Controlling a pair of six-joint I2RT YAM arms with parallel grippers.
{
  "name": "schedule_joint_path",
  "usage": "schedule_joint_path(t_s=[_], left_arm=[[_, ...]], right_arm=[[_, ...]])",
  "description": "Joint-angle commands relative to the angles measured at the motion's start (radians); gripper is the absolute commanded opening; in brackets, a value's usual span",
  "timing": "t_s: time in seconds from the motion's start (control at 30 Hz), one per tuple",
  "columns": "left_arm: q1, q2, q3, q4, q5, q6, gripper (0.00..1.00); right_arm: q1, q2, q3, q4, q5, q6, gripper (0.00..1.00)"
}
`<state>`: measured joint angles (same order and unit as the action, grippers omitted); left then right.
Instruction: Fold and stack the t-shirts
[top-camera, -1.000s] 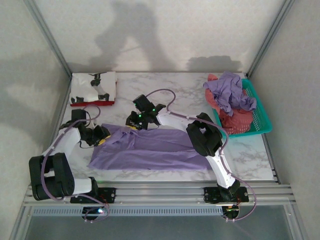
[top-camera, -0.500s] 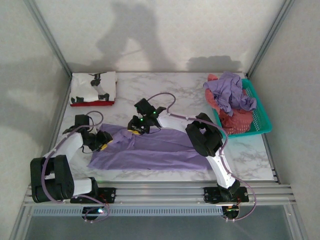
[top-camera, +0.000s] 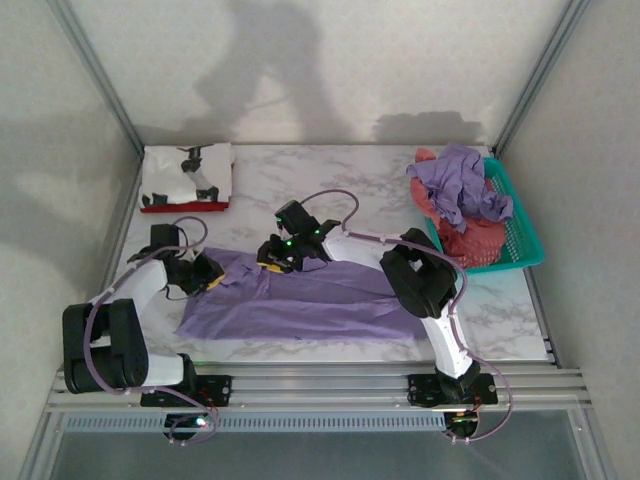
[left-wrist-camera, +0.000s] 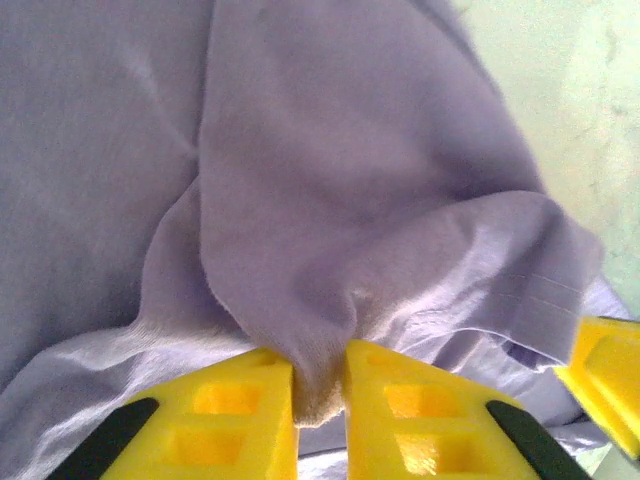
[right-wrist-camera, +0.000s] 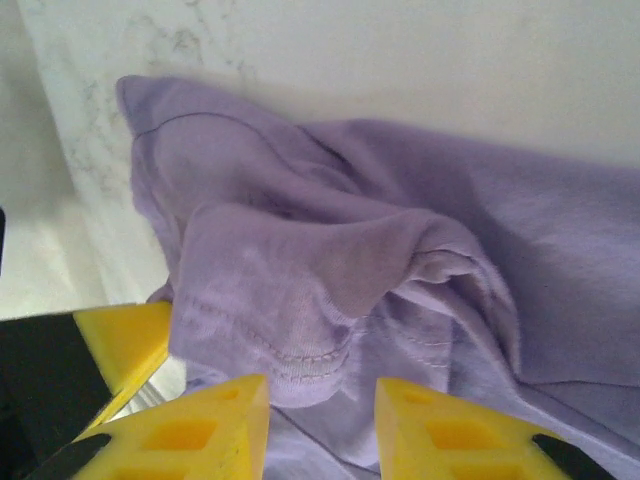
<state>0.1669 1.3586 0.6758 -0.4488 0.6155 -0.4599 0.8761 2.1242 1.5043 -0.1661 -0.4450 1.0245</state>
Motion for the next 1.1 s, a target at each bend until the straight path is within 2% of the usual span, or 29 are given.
schedule_joint_path(t_s=[0.0, 0.13, 0.57, 0.63, 0.73, 0.8, 0.97, 1.07], left_arm=[[-0.007, 0.015, 0.045, -0.030, 0.018, 0.018, 0.15], [-0.007, 0.020, 0.059, -0.048, 0.003, 0.030, 0.09], [-0.006, 0.032, 0.094, -0.059, 0.003, 0.032, 0.05], [-0.006, 0.034, 0.096, -0.063, 0.003, 0.033, 0.05], [-0.003, 0.031, 0.099, -0.070, -0.002, 0.039, 0.04], [0.000, 0.029, 0.105, -0.080, -0.007, 0.044, 0.03], [0.013, 0.014, 0.145, -0.142, -0.047, 0.068, 0.00], [0.012, -0.019, 0.192, -0.189, -0.117, 0.070, 0.00]], right_arm=[[0.011, 0.022, -0.005, 0.097, -0.066, 0.028, 0.36], [0.011, 0.040, 0.012, 0.107, -0.070, 0.025, 0.37], [0.015, 0.083, 0.008, 0.152, -0.097, 0.040, 0.38], [0.015, 0.082, 0.005, 0.158, -0.099, 0.042, 0.33], [0.014, 0.075, 0.007, 0.155, -0.101, 0.040, 0.14], [0.015, 0.064, 0.008, 0.146, -0.098, 0.033, 0.06], [0.015, 0.023, -0.003, 0.102, -0.093, 0.010, 0.00], [0.022, -0.022, -0.045, 0.106, -0.099, 0.011, 0.00]])
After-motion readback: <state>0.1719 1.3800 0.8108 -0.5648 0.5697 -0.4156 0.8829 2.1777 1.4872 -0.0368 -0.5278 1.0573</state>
